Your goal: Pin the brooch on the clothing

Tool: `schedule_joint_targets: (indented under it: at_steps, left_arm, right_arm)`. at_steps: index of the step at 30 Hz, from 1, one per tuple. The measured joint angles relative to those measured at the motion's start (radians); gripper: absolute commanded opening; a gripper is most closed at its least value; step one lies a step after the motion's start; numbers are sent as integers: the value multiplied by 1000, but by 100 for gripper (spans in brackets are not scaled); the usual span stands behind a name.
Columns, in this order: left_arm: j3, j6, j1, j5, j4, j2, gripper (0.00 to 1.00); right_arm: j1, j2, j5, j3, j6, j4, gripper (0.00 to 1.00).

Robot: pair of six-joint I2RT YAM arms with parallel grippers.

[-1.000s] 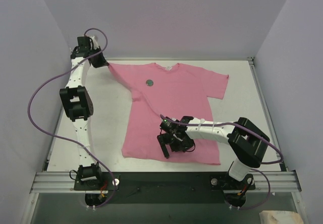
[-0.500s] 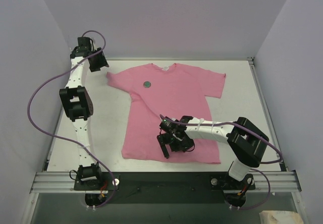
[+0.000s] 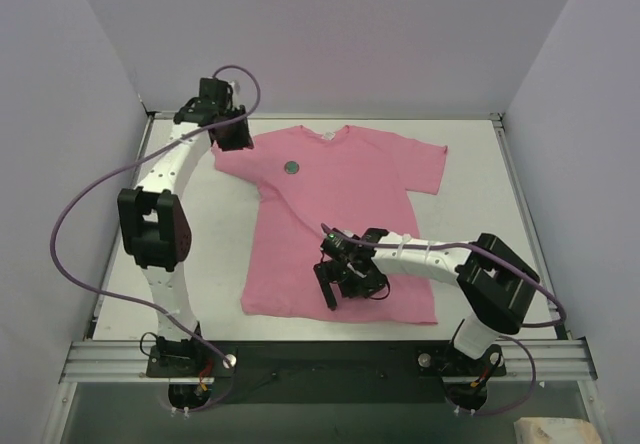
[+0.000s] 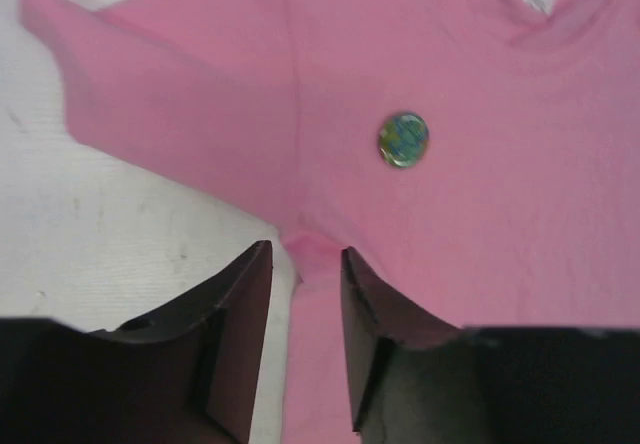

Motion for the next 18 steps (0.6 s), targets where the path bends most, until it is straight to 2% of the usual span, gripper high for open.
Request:
schedule_joint_targets:
  at_steps: [1,2,3,11,14,18]
  left_arm:
    - [-61,-1,-35,5,16,-43,23]
    - [-121,-2,-69,14,34,-82,6]
    - [-191,-3,-98,29,63,-121,0]
    - [-777,-81,-188,110,248,-375,0]
    - [-919,-120,-259,101,288,-438,0]
    - [-1047,-159,-377,101,332,-507,0]
  right_arm:
    - [-9,-11,2,-7,-2,7,97]
    - [-23,-24,5,-12,-3,9,97]
    - [-41,-43,7,-17,-3,12,97]
    - [-243,-351,40,-64,-6,30,98]
    - [-289,-422,53,-90,-8,32,98]
    - [-336,-438,55,-148,-6,33,98]
